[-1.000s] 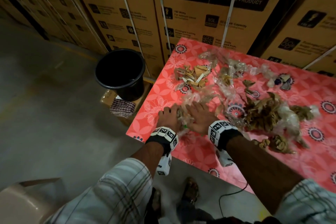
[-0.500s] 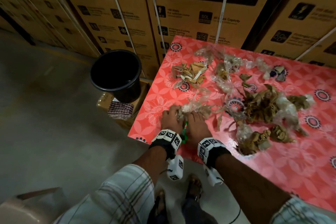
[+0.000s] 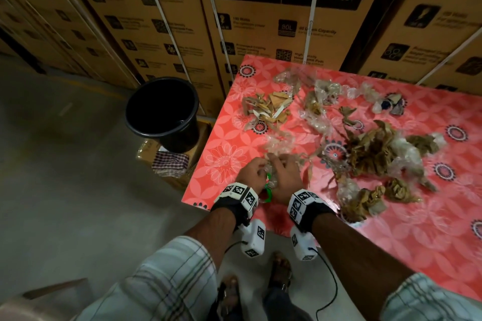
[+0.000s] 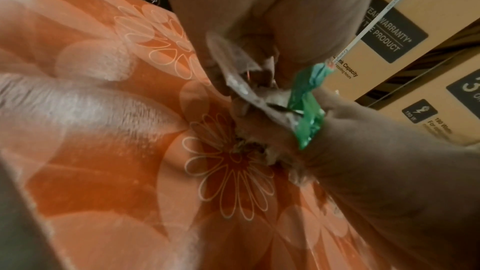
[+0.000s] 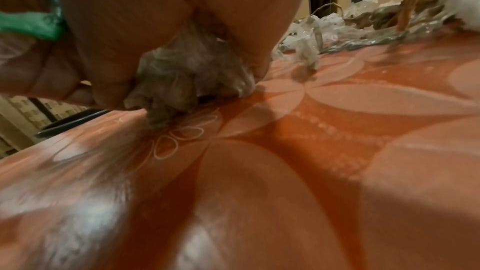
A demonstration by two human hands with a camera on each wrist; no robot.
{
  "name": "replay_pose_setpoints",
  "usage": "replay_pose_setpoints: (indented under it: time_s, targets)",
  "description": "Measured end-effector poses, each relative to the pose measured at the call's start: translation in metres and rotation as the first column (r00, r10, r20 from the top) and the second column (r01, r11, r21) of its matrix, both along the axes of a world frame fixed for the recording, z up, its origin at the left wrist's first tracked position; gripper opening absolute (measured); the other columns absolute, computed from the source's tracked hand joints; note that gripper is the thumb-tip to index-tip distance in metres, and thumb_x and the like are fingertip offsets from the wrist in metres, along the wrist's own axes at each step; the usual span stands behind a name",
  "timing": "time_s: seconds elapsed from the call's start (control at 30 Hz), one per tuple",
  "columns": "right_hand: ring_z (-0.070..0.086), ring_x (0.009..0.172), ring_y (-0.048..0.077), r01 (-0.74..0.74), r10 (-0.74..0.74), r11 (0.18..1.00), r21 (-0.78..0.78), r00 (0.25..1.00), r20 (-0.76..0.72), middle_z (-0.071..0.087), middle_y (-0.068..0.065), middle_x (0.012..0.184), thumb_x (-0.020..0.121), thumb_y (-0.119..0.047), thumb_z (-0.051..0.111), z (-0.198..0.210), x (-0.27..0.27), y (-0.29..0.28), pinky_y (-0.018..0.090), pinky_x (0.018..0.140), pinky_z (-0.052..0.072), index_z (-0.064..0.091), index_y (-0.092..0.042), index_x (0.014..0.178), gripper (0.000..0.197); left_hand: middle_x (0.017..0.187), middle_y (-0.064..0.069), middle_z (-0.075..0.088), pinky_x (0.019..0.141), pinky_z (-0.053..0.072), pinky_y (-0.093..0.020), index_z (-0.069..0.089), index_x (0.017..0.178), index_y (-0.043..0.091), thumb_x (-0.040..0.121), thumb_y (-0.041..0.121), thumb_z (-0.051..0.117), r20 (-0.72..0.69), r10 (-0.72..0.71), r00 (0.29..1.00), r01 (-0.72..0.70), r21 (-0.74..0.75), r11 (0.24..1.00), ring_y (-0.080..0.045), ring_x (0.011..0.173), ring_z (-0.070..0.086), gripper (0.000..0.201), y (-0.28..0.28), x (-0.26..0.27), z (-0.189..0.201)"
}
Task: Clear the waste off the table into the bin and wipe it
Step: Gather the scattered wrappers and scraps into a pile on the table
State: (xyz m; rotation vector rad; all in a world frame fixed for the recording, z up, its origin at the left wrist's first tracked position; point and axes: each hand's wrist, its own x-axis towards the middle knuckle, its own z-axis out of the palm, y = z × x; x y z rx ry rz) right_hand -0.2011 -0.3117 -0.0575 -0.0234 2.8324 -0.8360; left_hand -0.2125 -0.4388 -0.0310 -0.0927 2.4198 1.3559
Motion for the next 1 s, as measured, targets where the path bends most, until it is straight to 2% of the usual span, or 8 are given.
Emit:
replay_pose_setpoints:
  time_s: [0.13, 0.27, 0.33, 0.43, 0.57, 0.7, 0.87, 1.0]
  targets:
    - [0.048, 0.107, 0.029, -0.022, 0.02, 0.999, -0.04, 0.998, -0.055, 0.047, 0.01, 0.117, 0.066, -0.028, 0.07, 0.004, -0.012, 0.006, 0.036, 0.088, 0.044, 0.049, -0.02, 0.12, 0.059, 0.121, -0.012, 0.065, 0.096, 0.049, -0.037, 0.063, 0.12, 0.009, 0.094, 0.001, 0.041, 0.018, -0.099, 0.995, 0.099, -0.032, 0.995, -0.029, 0.111, 0.06, 0.034, -0.003, -0.011, 0.003]
    - [0.052, 0.092, 0.024, -0.047, 0.045, 0.996, -0.081, 0.999, -0.026, 0.052, 0.0, 0.095, 0.071, -0.023, 0.069, 0.014, -0.02, 0.012, 0.029, 0.071, 0.036, 0.051, -0.02, 0.106, 0.039, 0.103, -0.013, 0.068, 0.076, 0.051, -0.036, 0.068, 0.1, 0.009, 0.092, 0.008, 0.044, -0.102, -0.144, 0.984, 0.125, -0.173, 0.977, -0.032, 0.09, 0.063, 0.026, 0.002, -0.022, 0.014]
    - [0.053, 0.081, 0.021, -0.013, 0.006, 0.983, -0.184, 0.999, -0.04, 0.052, -0.005, 0.085, 0.07, -0.019, 0.068, 0.018, -0.018, 0.015, 0.027, 0.066, 0.034, 0.049, -0.023, 0.097, 0.033, 0.099, -0.013, 0.063, 0.073, 0.051, -0.039, 0.066, 0.09, 0.01, 0.088, 0.013, 0.044, -0.191, -0.123, 0.974, 0.078, -0.229, 0.97, -0.031, 0.084, 0.061, 0.022, 0.011, -0.024, 0.018]
    - [0.054, 0.073, 0.01, 0.047, -0.039, 0.941, -0.334, 0.999, 0.03, 0.055, -0.009, 0.084, 0.072, -0.023, 0.071, 0.025, -0.012, 0.026, 0.021, 0.061, 0.042, 0.05, -0.022, 0.106, 0.039, 0.104, -0.006, 0.051, 0.068, 0.043, -0.033, 0.054, 0.103, 0.01, 0.093, 0.013, 0.049, -0.247, 0.075, 0.966, -0.132, -0.223, 0.966, -0.025, 0.081, 0.054, 0.011, 0.021, -0.026, 0.025]
    - [0.055, 0.111, 0.018, 0.051, -0.006, 0.927, -0.372, 0.993, 0.119, 0.054, 0.002, 0.123, 0.063, -0.038, 0.071, 0.021, -0.006, 0.045, 0.028, 0.093, 0.044, 0.033, -0.022, 0.142, 0.089, 0.125, -0.01, 0.048, 0.09, 0.05, -0.035, 0.049, 0.138, 0.021, 0.095, 0.003, 0.044, -0.234, -0.055, 0.971, 0.021, -0.145, 0.989, -0.028, 0.103, 0.057, 0.047, 0.023, -0.044, 0.02]
    - [0.052, 0.118, 0.025, 0.056, -0.016, 0.927, -0.371, 0.994, 0.11, 0.055, 0.011, 0.13, 0.056, -0.043, 0.058, 0.017, -0.007, 0.047, 0.031, 0.102, 0.04, 0.051, -0.011, 0.133, 0.084, 0.139, -0.016, 0.05, 0.11, 0.038, -0.037, 0.054, 0.137, 0.016, 0.092, -0.006, 0.041, -0.194, -0.328, 0.925, 0.288, -0.209, 0.935, -0.032, 0.128, 0.048, 0.052, 0.029, -0.055, 0.012]
    - [0.033, 0.114, 0.027, -0.023, 0.02, 0.991, 0.133, 1.0, 0.02, 0.041, 0.006, 0.116, 0.049, -0.073, 0.036, 0.019, -0.007, 0.046, 0.041, 0.093, 0.028, 0.055, -0.037, 0.127, 0.087, 0.149, -0.011, 0.041, 0.115, 0.029, -0.042, 0.054, 0.138, 0.027, 0.095, 0.005, 0.048, -0.186, -0.43, 0.883, 0.292, -0.501, 0.815, -0.033, 0.137, 0.032, 0.049, 0.034, -0.062, -0.004]
    - [0.001, 0.141, 0.034, 0.027, -0.034, 0.99, 0.138, 0.998, 0.05, 0.012, 0.006, 0.15, 0.053, -0.07, 0.05, 0.02, -0.004, 0.049, 0.064, 0.107, 0.011, 0.051, -0.052, 0.121, 0.071, 0.16, -0.01, 0.012, 0.118, 0.0, -0.049, 0.058, 0.128, 0.036, 0.099, 0.026, 0.049, -0.277, -0.386, 0.88, 0.145, -0.616, 0.774, -0.036, 0.147, 0.002, 0.033, 0.038, -0.06, -0.006]
